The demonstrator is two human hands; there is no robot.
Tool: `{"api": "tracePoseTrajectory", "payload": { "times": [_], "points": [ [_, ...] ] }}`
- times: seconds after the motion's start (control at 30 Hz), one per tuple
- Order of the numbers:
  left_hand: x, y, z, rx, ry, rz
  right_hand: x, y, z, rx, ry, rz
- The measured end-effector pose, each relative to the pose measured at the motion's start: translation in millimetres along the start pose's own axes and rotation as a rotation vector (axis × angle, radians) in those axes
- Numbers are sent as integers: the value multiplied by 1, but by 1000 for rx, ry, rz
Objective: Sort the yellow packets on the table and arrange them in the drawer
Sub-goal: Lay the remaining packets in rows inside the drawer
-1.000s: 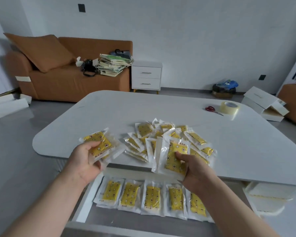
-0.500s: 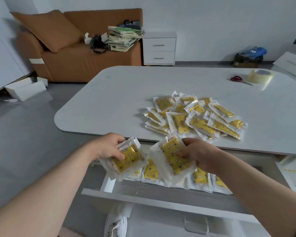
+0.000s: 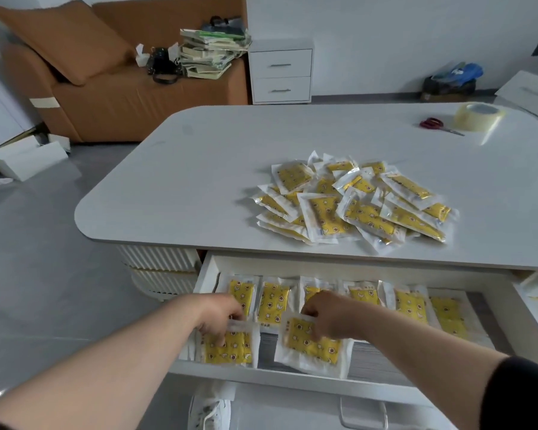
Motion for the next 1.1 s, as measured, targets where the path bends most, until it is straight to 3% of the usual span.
{"api": "tracePoseTrajectory", "payload": {
  "times": [0.5,0.87,1.1],
  "points": [
    [-13,-7,10,0,249,-57,-30,-11,28,98,-40,47],
    [-15,-8,15,-20,322,-27,-31,-16,40,-12,136,130],
    [-11,-5,9,-22,317,-13,-26,-16,32,-26,218,-114]
  ]
}}
Point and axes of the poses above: each hand's wrist, its own z-axis towards the middle knuckle, its own x-axis out of the back of the hand, y = z × x, the point moved 5 cm from there along z, towards the middle knuckle, and after that the axes turned 4 degrees about -y, right-handed, at the moved point
